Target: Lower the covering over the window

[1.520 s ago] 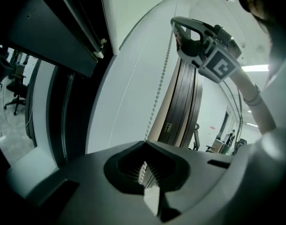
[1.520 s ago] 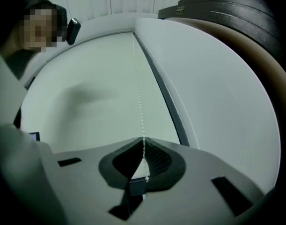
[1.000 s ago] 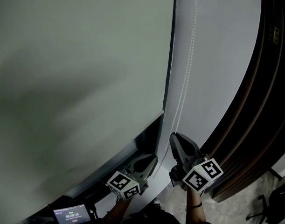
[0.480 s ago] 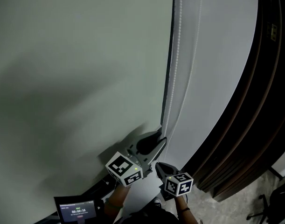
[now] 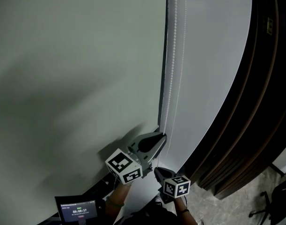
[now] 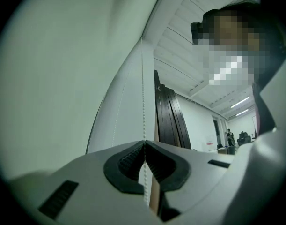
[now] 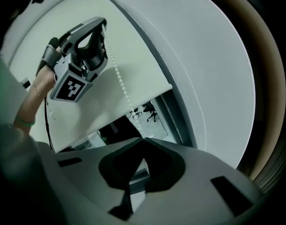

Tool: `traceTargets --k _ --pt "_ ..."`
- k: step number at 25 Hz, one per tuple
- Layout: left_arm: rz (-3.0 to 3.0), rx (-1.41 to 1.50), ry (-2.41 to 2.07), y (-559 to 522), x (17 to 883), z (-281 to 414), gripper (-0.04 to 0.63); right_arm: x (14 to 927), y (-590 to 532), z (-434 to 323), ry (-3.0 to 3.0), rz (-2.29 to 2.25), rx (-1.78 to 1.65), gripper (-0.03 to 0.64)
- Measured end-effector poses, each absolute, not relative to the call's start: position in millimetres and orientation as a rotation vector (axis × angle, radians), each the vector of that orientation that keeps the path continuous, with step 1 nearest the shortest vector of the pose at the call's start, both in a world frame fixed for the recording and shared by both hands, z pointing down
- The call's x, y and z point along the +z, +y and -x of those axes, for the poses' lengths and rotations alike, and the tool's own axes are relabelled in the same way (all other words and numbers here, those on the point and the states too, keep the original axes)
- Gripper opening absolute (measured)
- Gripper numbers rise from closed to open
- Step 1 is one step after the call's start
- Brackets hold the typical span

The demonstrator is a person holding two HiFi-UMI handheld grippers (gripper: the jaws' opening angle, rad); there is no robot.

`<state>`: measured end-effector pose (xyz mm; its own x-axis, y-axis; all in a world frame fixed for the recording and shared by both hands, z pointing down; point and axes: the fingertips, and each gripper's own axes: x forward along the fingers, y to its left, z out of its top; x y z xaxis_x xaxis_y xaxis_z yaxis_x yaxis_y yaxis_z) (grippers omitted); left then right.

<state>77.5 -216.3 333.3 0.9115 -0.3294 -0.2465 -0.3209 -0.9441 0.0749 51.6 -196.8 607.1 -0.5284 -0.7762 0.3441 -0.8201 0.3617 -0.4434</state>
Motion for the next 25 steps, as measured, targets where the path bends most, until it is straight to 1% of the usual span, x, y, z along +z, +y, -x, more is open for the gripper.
traceTargets --k 3,9,11,12,14,17,21,22,24,25 --pt "-3.025 -0.397 -0.58 -223.3 334.2 -70.5 0.005 606.3 -193.2 -50.9 -2.539 -1.474 0.879 0.013" --pt "-3.011 -0.41 -0.661 -241.5 344.3 -55.6 0.003 595.8 -190.8 -62.5 -2.498 -1.498 0.736 0.014" --pt "-3.005 -0.356 -0.663 -244.0 350.5 -56.2 0.003 581.5 -193.8 -69.1 -2.528 -1.514 0.752 0.014" --pt "-3.002 -0.281 -0.667 -245.7 361.4 -58.8 0.003 571.4 -196.0 -72.7 -2.55 -1.526 0.756 0.014" --pt "-2.975 -0.101 -0.673 -249.2 399.7 -65.2 0.002 546.9 -200.6 -81.2 -2.6 -1.562 0.73 0.014" --pt "-2.848 0.054 -0.664 -249.2 470.5 -66.5 0.002 504.3 -204.0 -92.0 -2.683 -1.605 0.642 0.014" --pt "-2.701 0.374 -0.654 -232.8 574.1 -61.4 0.002 445.1 -203.7 -82.4 -2.846 -1.519 0.52 0.017" --pt "-2.661 0.413 -0.646 -227.0 593.5 -58.5 0.002 432.6 -204.7 -76.6 -2.867 -1.498 0.482 0.03" --pt "-2.617 0.484 -0.636 -216.6 621.0 -53.2 0.002 413.0 -210.4 -65.6 -2.879 -1.482 0.374 0.08" --pt "-2.61 0.511 -0.631 -212.7 629.2 -52.4 0.002 404.5 -214.9 -61.2 -2.879 -1.484 0.313 0.089"
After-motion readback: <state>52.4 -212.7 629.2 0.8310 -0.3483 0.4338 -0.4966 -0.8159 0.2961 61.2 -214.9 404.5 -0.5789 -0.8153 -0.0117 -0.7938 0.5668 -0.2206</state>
